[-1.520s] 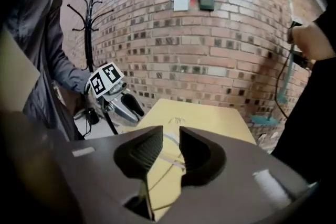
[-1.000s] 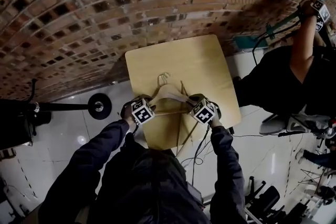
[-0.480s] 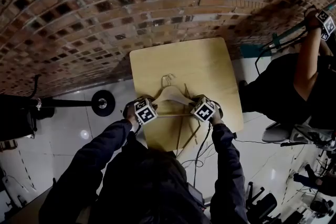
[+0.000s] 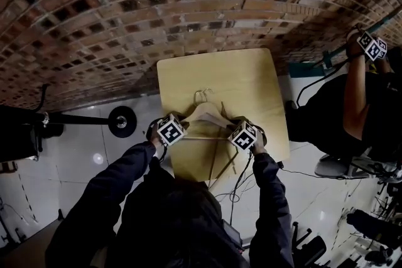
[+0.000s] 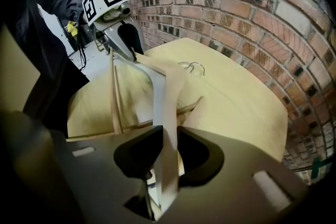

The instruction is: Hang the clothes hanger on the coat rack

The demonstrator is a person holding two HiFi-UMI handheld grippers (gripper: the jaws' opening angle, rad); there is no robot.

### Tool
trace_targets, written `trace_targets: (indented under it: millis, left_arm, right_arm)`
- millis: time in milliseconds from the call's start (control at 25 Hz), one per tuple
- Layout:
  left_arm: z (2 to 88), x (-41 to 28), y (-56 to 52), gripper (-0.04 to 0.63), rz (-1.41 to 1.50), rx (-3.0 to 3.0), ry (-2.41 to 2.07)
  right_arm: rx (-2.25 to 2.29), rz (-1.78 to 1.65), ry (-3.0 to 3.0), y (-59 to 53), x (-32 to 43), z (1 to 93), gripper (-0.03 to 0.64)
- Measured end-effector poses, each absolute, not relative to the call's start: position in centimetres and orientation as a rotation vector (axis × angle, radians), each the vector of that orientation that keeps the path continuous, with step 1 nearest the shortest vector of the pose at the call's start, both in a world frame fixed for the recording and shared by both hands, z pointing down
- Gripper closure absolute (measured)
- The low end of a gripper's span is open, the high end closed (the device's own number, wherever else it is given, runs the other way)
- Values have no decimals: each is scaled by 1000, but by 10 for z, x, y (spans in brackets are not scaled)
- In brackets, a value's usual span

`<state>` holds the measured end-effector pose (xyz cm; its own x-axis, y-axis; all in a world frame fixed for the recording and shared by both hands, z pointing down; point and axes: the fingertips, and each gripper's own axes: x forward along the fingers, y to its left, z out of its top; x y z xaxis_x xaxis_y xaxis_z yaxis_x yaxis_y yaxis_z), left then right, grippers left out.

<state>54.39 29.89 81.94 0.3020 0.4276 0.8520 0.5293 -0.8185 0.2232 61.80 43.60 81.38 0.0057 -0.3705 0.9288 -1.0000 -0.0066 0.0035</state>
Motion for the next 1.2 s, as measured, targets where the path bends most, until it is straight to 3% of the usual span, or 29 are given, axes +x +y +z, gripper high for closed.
trace_targets:
  millis: [600,880,1200]
  left_arm:
    - [773,547,307,502,-1433,-2493,-909]
    - [705,539,297,502,-1200,-2561,-838]
    - [653,479,252,502,-1096,-2660,-662]
  right_arm:
    - [1436,963,-1453,436,620,812,512]
    - [1562,791,-1355,428,621,725,514]
    - [1488,645,-1392,376,578,664,513]
